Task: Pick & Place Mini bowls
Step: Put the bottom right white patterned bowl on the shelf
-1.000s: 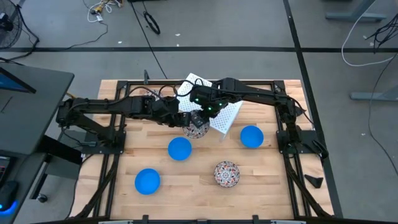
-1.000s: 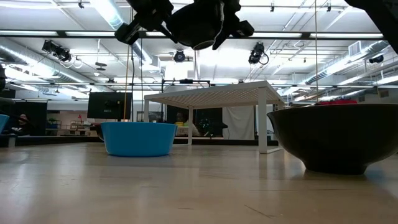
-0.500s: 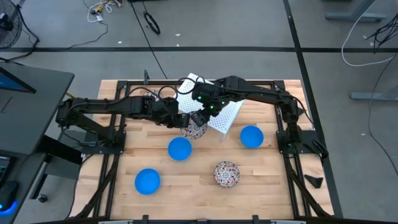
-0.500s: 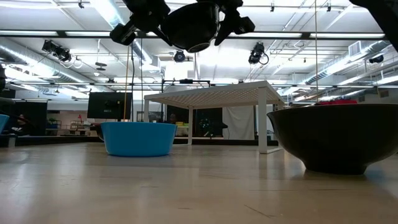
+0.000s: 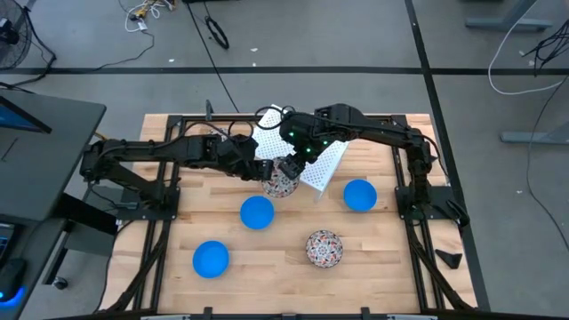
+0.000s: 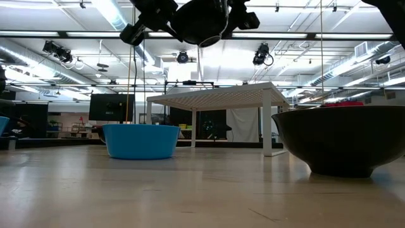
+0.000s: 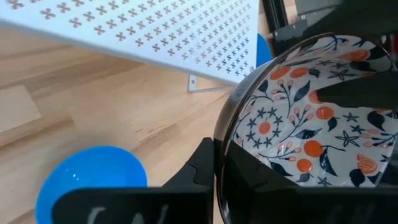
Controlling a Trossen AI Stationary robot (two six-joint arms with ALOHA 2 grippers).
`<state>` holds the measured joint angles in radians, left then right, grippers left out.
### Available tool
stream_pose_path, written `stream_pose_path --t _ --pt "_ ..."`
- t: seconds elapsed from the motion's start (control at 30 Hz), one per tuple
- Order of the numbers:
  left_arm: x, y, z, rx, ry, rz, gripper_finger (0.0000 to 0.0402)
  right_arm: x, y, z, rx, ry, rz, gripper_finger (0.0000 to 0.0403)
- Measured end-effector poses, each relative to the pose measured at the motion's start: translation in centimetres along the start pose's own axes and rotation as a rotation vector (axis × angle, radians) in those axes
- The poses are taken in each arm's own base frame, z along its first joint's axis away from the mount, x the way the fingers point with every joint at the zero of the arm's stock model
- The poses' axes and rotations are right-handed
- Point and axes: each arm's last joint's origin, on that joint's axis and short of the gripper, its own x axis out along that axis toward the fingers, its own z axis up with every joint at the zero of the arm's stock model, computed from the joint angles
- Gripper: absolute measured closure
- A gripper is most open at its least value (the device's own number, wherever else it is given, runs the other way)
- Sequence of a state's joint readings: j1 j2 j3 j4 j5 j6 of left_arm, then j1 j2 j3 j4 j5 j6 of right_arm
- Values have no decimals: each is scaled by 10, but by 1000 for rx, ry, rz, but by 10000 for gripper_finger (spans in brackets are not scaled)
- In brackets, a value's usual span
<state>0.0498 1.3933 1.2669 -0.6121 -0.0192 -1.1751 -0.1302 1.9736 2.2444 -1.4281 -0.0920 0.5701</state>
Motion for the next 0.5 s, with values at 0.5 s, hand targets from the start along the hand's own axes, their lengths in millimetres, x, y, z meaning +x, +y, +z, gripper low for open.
stream_pose_path --t 0.5 --pt "0 -3 -3 124 93 -63 388 -10 -2 4 -269 -24 120 218"
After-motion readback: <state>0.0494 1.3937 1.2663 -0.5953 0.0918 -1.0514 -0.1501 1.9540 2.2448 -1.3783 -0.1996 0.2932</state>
